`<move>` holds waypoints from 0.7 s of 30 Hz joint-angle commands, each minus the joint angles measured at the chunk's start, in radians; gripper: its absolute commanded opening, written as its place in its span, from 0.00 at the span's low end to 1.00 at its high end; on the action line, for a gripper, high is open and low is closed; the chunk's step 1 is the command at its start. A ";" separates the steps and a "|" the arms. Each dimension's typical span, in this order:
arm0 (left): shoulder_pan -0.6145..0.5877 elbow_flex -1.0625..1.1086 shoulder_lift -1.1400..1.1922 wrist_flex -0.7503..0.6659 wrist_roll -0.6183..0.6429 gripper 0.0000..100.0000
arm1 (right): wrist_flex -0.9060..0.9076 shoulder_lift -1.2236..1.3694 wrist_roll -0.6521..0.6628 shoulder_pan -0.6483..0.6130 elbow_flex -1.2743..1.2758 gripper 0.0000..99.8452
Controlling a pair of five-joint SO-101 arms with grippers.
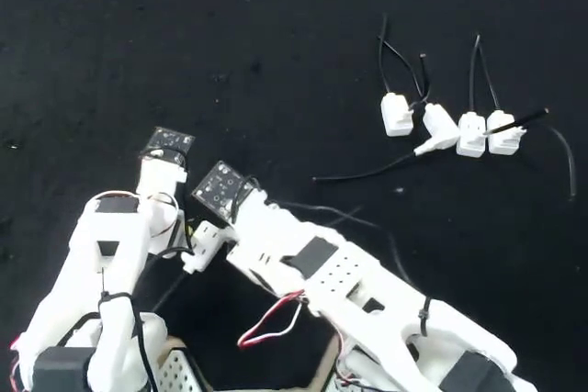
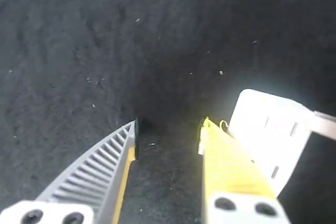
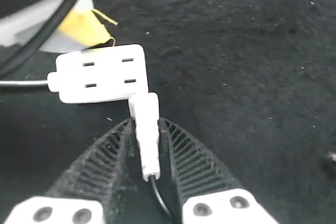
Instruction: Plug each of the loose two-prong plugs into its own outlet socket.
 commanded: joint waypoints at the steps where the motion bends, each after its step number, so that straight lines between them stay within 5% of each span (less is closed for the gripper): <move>1: 0.038 -0.028 -0.003 0.012 -0.005 0.20 | 0.015 0.002 -0.003 0.035 -0.071 0.01; 11: 0.124 -0.028 -0.005 0.012 0.035 0.20 | 0.230 0.002 0.020 0.055 -0.185 0.01; 21: -0.246 -0.122 -0.005 0.014 0.038 0.20 | 0.551 0.010 0.081 0.055 -0.415 0.01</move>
